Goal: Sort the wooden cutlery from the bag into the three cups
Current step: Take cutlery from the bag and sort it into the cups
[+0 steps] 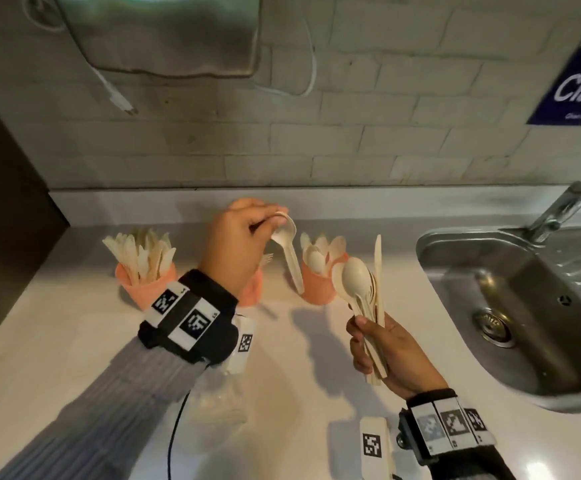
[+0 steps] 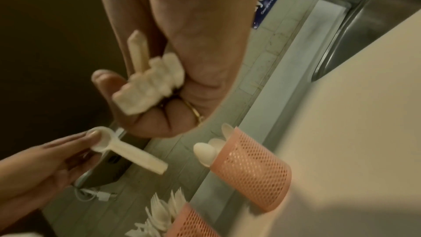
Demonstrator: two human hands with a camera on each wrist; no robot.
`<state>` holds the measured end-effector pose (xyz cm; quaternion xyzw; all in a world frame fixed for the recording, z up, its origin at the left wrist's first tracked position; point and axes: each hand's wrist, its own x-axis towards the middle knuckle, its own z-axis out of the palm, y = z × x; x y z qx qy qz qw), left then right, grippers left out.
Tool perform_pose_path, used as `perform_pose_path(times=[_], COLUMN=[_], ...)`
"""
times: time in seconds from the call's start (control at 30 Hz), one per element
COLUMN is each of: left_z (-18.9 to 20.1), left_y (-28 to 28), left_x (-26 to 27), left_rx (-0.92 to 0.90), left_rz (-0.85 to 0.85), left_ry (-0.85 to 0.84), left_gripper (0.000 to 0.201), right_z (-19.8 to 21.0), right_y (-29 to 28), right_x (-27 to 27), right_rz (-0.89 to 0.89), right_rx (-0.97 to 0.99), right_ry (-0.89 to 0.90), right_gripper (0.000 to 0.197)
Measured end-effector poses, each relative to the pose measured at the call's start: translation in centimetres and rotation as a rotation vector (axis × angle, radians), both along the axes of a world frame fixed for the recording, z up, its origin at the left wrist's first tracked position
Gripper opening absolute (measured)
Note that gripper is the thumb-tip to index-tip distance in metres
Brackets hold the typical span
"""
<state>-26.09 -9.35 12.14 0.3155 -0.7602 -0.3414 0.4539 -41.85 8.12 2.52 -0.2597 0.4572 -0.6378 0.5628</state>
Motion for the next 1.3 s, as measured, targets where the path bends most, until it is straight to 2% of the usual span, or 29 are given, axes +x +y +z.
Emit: perform_pose_path(times=[0.13, 0.27, 0.37, 0.43, 0.5, 0.6, 0.67, 0.7, 0.77, 0.83, 0.93, 1.1, 1.2, 1.3], left_z=[-0.4, -3.0, -4.8, -5.2, -5.0, -5.1, -5.7, -6.0, -6.5, -6.5, -6.7, -6.4, -6.1, -5.9], left_y=[-1.9, -2.8, -2.8, -2.4, -0.8, 3.1, 5.5, 6.2, 6.7, 6.8, 6.1, 5.4, 5.2, 4.7], left_x=[-6.1, -9.7, -10.2, -9.6, -8.4, -6.3, -5.3, -5.0, -4.8, -4.4, -3.8, -2.4, -2.0, -1.7], left_rx=[-0.077, 0.026, 0.109, 0.054, 0.056, 0.367, 0.599, 0.653, 0.683, 0.672, 0.672, 0.758, 0.809, 0.834], left_rz=[0.018, -0.021, -0.059, -0.026, 0.014, -0.125, -0.256, -0.274, -0.255, -0.200, -0.128, -0.144, -0.219, -0.280], left_ry=[-0.021, -0.138, -0.322, -0.355, -0.288, -0.171, -0.114, -0.105, -0.097, -0.062, -0.028, 0.046, 0.122, 0.142], left_gripper=[0.015, 0.018, 0.037, 0.049, 0.043, 0.035, 0.054, 0.066, 0.071, 0.055, 0.051, 0.041, 0.034, 0.029], right_z=[0.2, 0.1, 0.1, 0.2, 0.4, 0.4, 0.3, 0.1, -0.2, -0.5, -0.9, -0.6, -0.3, 0.1], right_y=[1.2, 1.8, 1.8, 1.6, 1.2, 0.3, -0.4, -0.7, -1.3, -1.8, -2.3, -2.7, -2.7, -2.5], right_x=[-1.5, -2.3, -2.6, -2.5, -2.4, -1.9, -1.5, -1.2, -0.6, 0.2, 1.1, 2.0, 2.5, 2.6], right_rz=[-0.029, -0.031, -0.037, -0.048, -0.072, -0.109, -0.115, -0.110, -0.100, -0.075, -0.059, -0.044, 0.008, 0.004], right_rx=[0.018, 0.039, 0.049, 0.040, 0.033, 0.054, 0.096, 0.117, 0.126, 0.103, 0.079, 0.075, 0.073, 0.037], right_ry=[0.040, 0.052, 0.083, 0.131, 0.199, 0.276, 0.376, 0.445, 0.589, 0.725, 0.844, 0.773, 0.600, 0.393], right_gripper=[0.014, 0.011, 0.011, 0.008, 0.010, 0.012, 0.011, 0.011, 0.014, 0.021, 0.027, 0.027, 0.016, 0.027])
